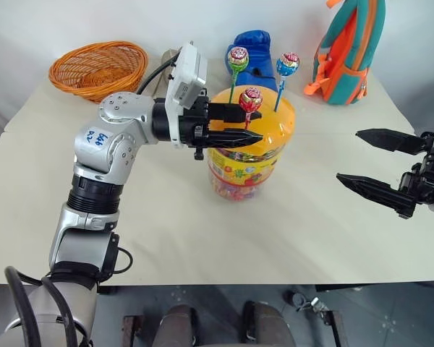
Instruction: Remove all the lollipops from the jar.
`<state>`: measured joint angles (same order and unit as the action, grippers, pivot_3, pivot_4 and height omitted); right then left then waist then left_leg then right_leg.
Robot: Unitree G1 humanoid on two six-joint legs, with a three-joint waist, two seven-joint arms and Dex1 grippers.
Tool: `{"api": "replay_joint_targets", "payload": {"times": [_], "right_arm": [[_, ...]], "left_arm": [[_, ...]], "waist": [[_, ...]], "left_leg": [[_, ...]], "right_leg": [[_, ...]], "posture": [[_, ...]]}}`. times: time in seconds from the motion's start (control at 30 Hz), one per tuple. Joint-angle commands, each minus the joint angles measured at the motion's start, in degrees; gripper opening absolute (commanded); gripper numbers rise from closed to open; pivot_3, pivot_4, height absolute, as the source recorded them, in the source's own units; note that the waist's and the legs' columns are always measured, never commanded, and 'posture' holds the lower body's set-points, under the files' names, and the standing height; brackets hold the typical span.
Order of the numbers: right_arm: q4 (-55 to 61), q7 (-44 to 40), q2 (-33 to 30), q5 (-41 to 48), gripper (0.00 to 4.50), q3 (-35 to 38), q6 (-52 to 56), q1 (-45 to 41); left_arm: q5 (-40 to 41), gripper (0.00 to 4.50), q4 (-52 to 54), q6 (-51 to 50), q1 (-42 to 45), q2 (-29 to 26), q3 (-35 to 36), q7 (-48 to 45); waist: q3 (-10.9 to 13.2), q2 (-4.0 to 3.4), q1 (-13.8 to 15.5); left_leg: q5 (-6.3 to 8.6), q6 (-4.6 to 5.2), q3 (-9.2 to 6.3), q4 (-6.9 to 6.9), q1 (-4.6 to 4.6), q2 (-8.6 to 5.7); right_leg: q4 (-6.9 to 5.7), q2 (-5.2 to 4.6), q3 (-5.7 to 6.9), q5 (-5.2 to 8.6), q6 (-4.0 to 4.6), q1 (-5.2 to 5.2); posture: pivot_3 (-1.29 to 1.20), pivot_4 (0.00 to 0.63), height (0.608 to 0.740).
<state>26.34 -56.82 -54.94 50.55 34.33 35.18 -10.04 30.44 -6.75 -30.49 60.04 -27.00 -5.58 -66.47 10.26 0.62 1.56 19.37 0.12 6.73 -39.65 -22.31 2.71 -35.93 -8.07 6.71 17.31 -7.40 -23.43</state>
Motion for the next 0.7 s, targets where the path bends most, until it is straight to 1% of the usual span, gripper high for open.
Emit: {"api": "replay_joint_targets", "payload": {"times": [0.03, 0.1, 0.4, 0.47, 0.57, 0.63, 0.7], "right_arm": [[1.36, 0.58, -0.24, 1.04, 4.50, 3.28, -1.20, 0.30], [0.89, 0.68, -0.31, 0.49, 4.50, 3.01, -1.93, 0.04], [-0.81, 0.53, -1.01, 0.59, 4.50, 1.77, -2.73, -2.17], [-1.25, 0.29, -1.31, 0.63, 4.50, 1.59, -2.70, -2.70], [-1.70, -1.03, -2.19, 0.60, 4.50, 1.42, -2.49, -3.00], [-1.78, -1.49, -2.45, 0.76, 4.50, 1.49, -2.29, -2.93], [-2.18, -1.92, -2.63, 0.63, 4.50, 1.23, -2.19, -3.05]], "left_arm": [[1.49, 0.52, 1.09, -0.65, 2.36, -0.09, 1.99, -0.61], [2.40, 0.03, 1.22, -1.88, 2.78, 0.40, 2.85, 0.09], [6.78, 0.03, 3.19, -6.86, 4.15, 1.49, 6.49, 2.51], [9.18, 0.03, 3.13, -8.95, 5.25, 1.27, 8.74, 3.46], [10.68, 0.03, 1.36, -9.01, 5.75, -1.80, 12.61, 2.55], [8.55, 0.03, 0.71, -9.44, 4.90, -6.28, 12.36, 1.45], [4.90, 0.03, 0.02, -11.14, 3.38, -12.29, 9.98, 0.75]], "waist": [[0.00, 0.00, 0.09], [0.00, 0.00, 0.10], [0.00, 0.00, -0.01], [0.00, 0.00, -0.04], [0.00, 0.00, -0.09], [0.00, 0.00, -0.21], [0.00, -0.01, -0.48]], "left_leg": [[0.00, 0.00, 0.00, -0.01, -0.01, 0.00], [0.02, 0.03, -0.01, -0.07, -0.05, 0.00], [0.02, 0.04, -0.02, -0.08, -0.04, 0.00], [0.02, 0.04, -0.02, -0.08, -0.04, 0.00], [0.02, 0.03, -0.02, -0.07, -0.04, 0.00], [0.02, 0.03, -0.02, -0.06, -0.03, 0.01], [0.02, 0.03, 0.00, 0.00, 0.00, 0.02]], "right_leg": [[0.00, 0.00, 0.00, 0.00, 0.00, 0.00], [0.01, -0.01, 0.00, -0.01, -0.01, 0.00], [-0.01, -0.01, 0.00, -0.01, -0.02, 0.00], [-0.01, 0.00, 0.00, -0.01, -0.02, 0.00], [-0.01, 0.00, -0.01, -0.01, -0.02, -0.01], [-0.01, 0.00, -0.01, -0.01, -0.02, -0.01], [-0.01, 0.02, -0.04, -0.01, -0.02, -0.02]], "posture": [[0.00, 0.150, 0.740], [0.00, 0.150, 0.740], [0.00, 0.150, 0.740], [0.00, 0.150, 0.740], [0.00, 0.150, 0.740], [0.00, 0.150, 0.740], [0.00, 0.150, 0.740]]}}
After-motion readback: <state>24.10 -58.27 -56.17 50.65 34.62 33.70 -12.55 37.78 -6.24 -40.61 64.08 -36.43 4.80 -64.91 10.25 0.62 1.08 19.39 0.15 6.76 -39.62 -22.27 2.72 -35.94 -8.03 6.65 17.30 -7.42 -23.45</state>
